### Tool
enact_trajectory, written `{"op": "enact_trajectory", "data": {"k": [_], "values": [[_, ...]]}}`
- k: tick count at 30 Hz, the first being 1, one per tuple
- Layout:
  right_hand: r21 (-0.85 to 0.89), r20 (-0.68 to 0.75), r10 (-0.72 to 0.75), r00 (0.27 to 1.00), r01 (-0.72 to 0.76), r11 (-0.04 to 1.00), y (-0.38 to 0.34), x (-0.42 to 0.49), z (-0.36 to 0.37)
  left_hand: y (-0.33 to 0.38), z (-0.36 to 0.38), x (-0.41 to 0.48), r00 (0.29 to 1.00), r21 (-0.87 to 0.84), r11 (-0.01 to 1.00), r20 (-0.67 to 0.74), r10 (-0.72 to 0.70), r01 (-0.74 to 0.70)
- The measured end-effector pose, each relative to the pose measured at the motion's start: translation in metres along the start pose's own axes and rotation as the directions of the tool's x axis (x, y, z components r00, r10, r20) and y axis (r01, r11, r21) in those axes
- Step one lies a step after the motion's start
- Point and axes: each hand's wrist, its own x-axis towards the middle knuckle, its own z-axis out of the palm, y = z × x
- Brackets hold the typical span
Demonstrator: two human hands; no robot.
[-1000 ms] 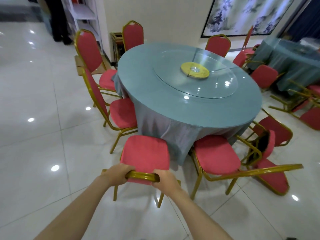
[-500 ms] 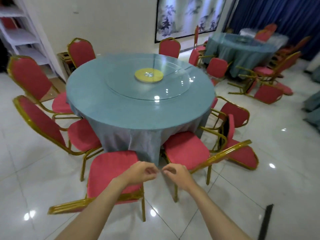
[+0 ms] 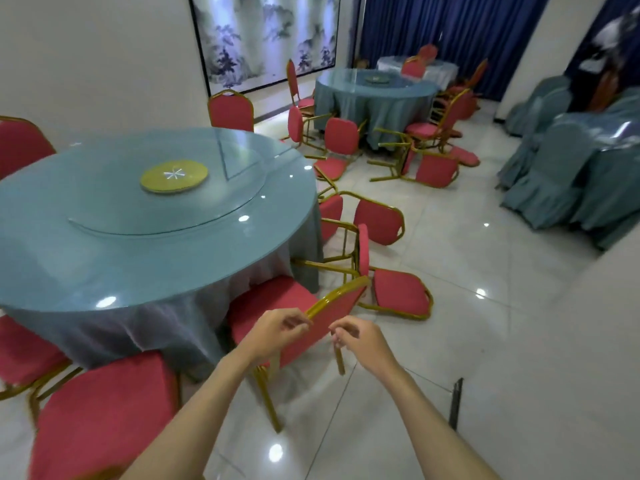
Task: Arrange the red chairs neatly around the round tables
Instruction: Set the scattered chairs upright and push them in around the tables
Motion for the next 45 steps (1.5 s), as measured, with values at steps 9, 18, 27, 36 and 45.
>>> {"op": "enact_trajectory", "data": {"k": [9, 18, 27, 36, 45], "values": [[0.075, -0.097, 0.110, 0.989, -0.103, 0.992, 0.061, 0.047, -0.117, 0.061, 0.068, 0.125, 1.000, -0.050, 0.999, 0.024, 0.016, -0.015], [0.130, -0.157, 0.305, 0.939, -0.287, 0.949, 0.125, 0.137, -0.209, 0.075, 0.129, 0.296, 0.988, -0.195, 0.978, 0.118, 0.103, -0.078], [0.220, -0.266, 0.397, 0.878, -0.345, 0.912, 0.178, 0.227, -0.322, 0.093, 0.177, 0.467, 0.980, -0.298, 0.953, 0.171, 0.098, -0.043], [0.257, -0.264, 0.431, 0.863, -0.367, 0.894, 0.266, 0.321, -0.458, 0.135, 0.252, 0.623, 0.981, -0.310, 0.951, 0.187, 0.056, 0.004], [0.289, -0.251, 0.538, 0.805, -0.468, 0.835, 0.328, 0.400, -0.619, 0.163, 0.305, 0.765, 0.969, -0.260, 0.963, 0.247, -0.009, 0.075]]}}
